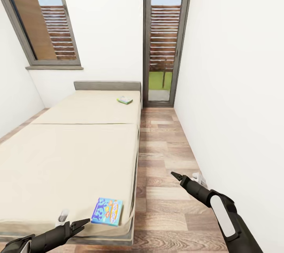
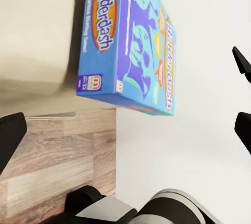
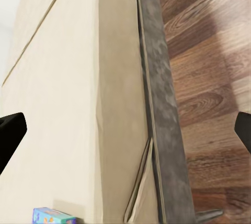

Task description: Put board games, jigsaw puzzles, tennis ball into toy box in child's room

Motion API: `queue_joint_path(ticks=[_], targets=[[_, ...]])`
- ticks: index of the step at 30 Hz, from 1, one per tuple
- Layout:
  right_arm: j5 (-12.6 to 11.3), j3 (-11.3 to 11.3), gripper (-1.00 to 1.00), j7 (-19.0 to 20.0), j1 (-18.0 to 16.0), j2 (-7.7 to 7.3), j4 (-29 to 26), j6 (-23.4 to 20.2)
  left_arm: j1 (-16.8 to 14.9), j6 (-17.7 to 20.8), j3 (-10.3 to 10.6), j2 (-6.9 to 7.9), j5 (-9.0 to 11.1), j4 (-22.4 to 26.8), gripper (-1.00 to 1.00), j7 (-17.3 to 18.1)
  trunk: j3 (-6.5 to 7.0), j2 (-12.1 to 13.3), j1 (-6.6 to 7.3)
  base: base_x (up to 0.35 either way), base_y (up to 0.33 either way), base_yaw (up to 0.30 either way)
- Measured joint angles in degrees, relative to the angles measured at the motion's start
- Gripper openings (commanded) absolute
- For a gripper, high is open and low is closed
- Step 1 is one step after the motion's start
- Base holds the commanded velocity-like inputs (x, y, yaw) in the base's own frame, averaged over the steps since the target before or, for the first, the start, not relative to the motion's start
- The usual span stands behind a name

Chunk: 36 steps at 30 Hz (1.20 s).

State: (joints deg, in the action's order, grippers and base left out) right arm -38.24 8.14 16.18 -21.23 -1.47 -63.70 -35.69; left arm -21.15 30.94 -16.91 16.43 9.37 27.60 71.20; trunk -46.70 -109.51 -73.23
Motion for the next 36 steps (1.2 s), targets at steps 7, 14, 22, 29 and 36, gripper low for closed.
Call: queue_joint_path(ticks=[7,14,22,29,36], targets=[[0.0,0.0,1.0,0.0,0.0,0.0,0.0,0.0,-0.01,-0.11,0.01,-0.06,0.01,0.0,1.0,-0.02,-0.9,-2.02,-1.11,0.0,0.0,0.0],[0.0,0.0,1.0,-0.01,0.0,0.02,-0.05,-0.01,0.0,-0.4,0.02,-1.19,-0.12,0.0,1.0,-0.21,-0.9,-2.02,-1.11,-0.032,-0.019,0.0],[-0.04,0.0,1.0,0.05,0.0,-0.02,-0.09,-0.01,0.0,-0.56,0.02,-1.52,-0.07,0.0,1.0,-0.22,-0.9,-2.02,-1.11,-0.129,-0.098,0.0],[-0.01,0.0,1.0,0.08,0.0,0.02,-0.16,-0.01,0.0,-0.58,0.03,-1.57,-0.06,-0.01,1.0,-0.25,-0.9,-2.02,-1.11,-0.033,-0.047,0.0],[-0.08,0.01,1.0,0.08,0.0,-0.24,-0.19,-0.09,0.0,-0.81,0.03,-1.58,-0.05,-0.01,1.0,-0.26,-0.9,-2.02,-1.11,-0.078,-0.158,0.0]])
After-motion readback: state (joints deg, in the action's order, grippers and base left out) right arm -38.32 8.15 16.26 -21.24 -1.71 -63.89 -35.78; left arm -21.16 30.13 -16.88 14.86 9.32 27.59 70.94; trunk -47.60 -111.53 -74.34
